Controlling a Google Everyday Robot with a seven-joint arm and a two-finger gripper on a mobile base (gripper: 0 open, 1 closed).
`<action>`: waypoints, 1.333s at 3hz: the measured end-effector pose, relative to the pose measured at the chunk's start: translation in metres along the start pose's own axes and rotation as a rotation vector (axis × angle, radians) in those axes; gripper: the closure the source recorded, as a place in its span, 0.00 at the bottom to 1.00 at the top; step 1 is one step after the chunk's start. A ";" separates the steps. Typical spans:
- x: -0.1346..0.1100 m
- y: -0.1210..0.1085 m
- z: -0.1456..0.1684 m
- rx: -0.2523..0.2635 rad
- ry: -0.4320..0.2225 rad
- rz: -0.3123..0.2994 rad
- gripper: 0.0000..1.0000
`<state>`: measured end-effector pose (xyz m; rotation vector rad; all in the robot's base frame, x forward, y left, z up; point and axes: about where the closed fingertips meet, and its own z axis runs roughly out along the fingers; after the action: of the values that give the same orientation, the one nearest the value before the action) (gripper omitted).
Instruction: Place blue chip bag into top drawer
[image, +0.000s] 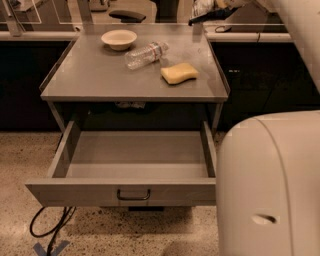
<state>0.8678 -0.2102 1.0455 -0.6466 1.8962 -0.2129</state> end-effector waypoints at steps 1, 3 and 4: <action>-0.032 -0.033 -0.067 0.115 -0.100 -0.002 1.00; -0.041 -0.079 -0.232 0.315 -0.235 0.060 1.00; -0.007 -0.061 -0.261 0.322 -0.215 0.060 1.00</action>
Offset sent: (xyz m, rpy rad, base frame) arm -0.2385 -0.0689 0.0456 0.0089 -0.1775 -0.2042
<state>0.6557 -0.2958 1.1848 -0.3771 1.6261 -0.3854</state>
